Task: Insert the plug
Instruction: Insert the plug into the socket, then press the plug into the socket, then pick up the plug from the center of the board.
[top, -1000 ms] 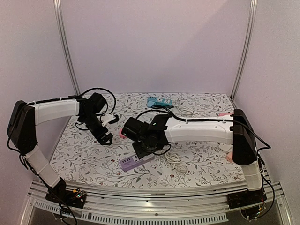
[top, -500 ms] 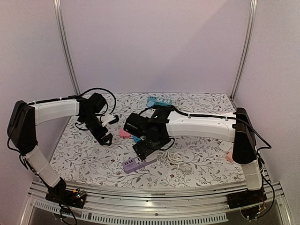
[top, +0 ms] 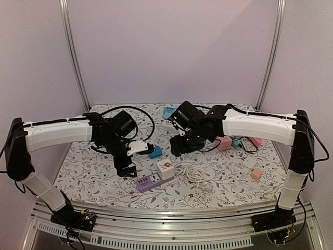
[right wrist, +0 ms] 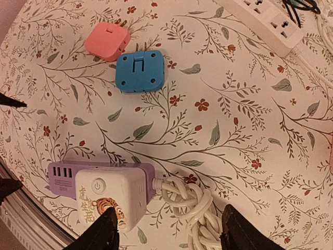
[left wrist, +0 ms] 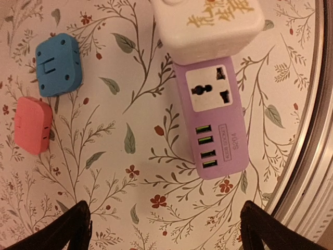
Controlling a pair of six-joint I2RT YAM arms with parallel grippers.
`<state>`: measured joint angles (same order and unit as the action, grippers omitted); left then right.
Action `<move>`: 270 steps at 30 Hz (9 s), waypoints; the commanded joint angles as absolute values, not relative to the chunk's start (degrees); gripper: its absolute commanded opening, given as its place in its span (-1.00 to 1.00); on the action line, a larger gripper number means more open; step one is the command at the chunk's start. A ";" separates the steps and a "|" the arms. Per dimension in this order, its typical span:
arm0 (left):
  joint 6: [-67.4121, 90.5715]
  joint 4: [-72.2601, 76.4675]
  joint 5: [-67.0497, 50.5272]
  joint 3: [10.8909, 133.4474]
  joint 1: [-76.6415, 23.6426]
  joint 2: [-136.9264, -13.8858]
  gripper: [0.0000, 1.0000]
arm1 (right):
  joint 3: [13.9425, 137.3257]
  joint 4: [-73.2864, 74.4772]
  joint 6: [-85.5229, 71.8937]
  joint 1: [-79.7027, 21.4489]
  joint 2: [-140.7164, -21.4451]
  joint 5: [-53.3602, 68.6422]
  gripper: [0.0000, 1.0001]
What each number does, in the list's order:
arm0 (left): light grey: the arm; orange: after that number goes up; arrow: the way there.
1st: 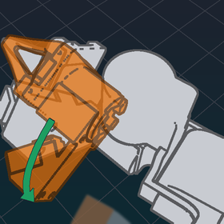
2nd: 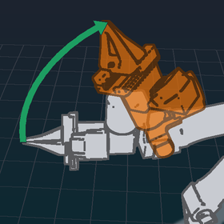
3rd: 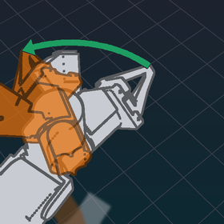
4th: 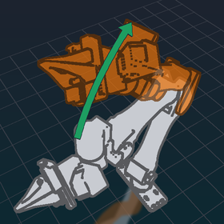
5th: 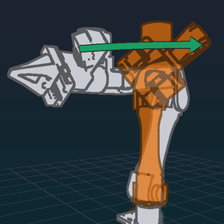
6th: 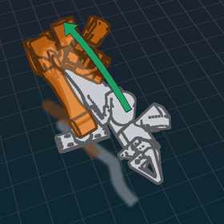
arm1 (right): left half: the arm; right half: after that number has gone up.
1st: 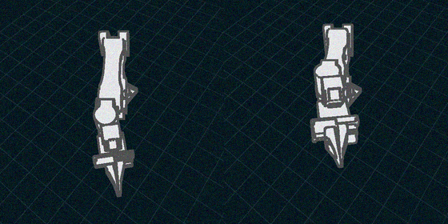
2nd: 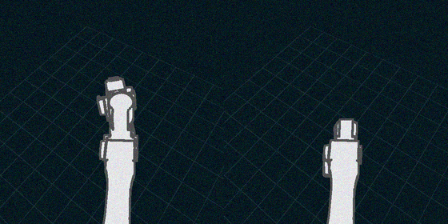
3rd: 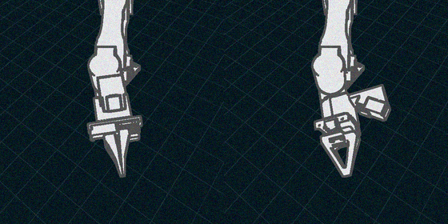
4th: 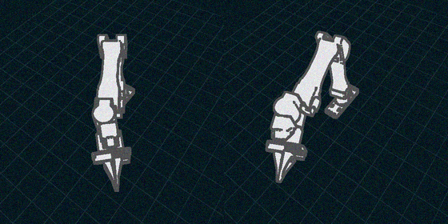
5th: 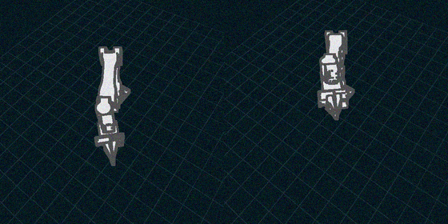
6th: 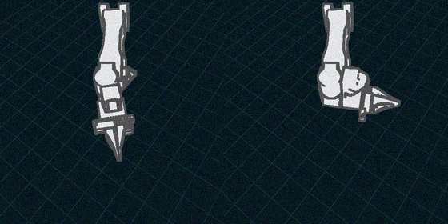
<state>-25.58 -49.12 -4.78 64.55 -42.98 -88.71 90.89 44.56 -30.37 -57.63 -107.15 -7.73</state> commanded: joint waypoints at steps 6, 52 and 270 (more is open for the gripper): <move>-26.33 -44.48 -3.63 61.61 -46.18 -90.25 0.96 | 86.30 32.41 -31.92 -57.68 -110.13 5.99 0.00; -23.03 -33.39 -6.66 53.37 -48.99 -89.88 0.99 | 74.74 27.80 -30.74 -62.40 -101.82 -4.99 0.43; -21.02 -31.73 -4.19 50.76 -36.66 -86.06 0.99 | 37.70 39.19 -53.14 -18.02 -79.49 -13.10 0.16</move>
